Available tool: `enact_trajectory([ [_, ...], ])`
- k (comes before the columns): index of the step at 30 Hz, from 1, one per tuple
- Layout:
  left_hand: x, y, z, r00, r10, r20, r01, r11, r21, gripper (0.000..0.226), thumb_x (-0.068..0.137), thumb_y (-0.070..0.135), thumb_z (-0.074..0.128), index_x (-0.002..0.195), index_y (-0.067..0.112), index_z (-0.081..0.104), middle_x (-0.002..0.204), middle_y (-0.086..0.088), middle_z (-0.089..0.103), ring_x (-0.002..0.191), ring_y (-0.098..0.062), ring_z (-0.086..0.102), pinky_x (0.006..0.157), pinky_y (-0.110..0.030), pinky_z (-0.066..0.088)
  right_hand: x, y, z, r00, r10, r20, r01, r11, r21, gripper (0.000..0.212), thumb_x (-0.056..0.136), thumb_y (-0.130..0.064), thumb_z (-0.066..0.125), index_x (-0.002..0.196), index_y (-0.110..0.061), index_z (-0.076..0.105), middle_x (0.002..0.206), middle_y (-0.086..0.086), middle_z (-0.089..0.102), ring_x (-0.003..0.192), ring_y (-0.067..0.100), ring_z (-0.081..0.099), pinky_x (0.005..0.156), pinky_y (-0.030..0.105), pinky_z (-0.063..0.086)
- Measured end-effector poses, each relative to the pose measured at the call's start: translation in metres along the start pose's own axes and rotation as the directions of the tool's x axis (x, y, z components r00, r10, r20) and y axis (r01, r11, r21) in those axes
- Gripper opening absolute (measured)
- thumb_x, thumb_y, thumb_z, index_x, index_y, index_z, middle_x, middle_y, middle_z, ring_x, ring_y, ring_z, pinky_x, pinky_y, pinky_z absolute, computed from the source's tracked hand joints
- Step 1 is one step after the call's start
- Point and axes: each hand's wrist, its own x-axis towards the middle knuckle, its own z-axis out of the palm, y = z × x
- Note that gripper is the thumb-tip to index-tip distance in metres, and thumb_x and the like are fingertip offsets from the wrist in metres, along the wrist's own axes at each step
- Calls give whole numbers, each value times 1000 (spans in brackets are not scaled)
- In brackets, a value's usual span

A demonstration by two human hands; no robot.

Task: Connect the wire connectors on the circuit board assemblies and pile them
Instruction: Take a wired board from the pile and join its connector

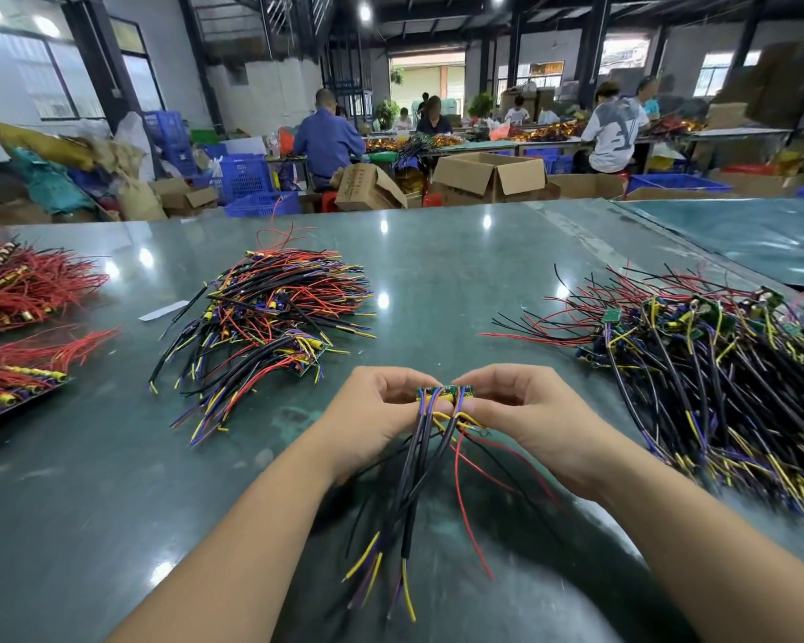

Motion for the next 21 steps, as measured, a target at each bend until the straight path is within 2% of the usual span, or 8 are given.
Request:
enact_trajectory([
  [4, -1, -1, -4, 998, 8, 63, -5, 999, -42, 14, 69, 18, 81, 81, 13, 75, 85, -9, 72, 76, -14, 62, 73, -20, 51, -1, -1, -2, 997, -35, 75, 32, 999, 34, 16, 83, -8, 67, 98, -2, 68, 93, 10, 73, 83, 11, 66, 76, 17, 50],
  [10, -1, -5, -6, 986, -36, 162, 53, 993, -101, 8, 74, 15, 73, 81, 11, 75, 78, -4, 70, 70, -11, 58, 68, -18, 48, 0, 2, -3, 991, -5, 137, -1, 999, 45, 13, 85, -5, 63, 96, -4, 69, 90, 5, 73, 83, 8, 65, 77, 16, 49],
  [14, 0, -7, -6, 991, -45, 129, 64, 987, -146, 10, 71, 14, 75, 80, 10, 76, 78, -7, 71, 69, -11, 61, 66, -19, 50, 3, 6, -2, 990, 14, 137, -26, 996, 85, 17, 83, -8, 65, 98, 0, 67, 92, 9, 72, 85, 12, 64, 80, 19, 49],
  [19, 1, -5, -2, 997, -69, 42, 71, 997, -31, 21, 69, 15, 81, 85, 2, 74, 79, -13, 72, 65, -13, 62, 58, -19, 48, 0, 3, 3, 995, 44, 92, -47, 998, 40, 29, 73, -27, 75, 93, -7, 69, 87, 6, 73, 75, 10, 63, 68, 18, 49],
  [21, 1, -4, -4, 995, -76, 66, 78, 997, -29, 21, 67, 18, 80, 83, 5, 75, 77, -12, 71, 64, -12, 61, 57, -19, 48, 0, 5, 4, 996, 40, 80, -42, 999, 24, 24, 76, -24, 75, 94, -10, 71, 89, 6, 74, 77, 9, 65, 70, 18, 50],
])
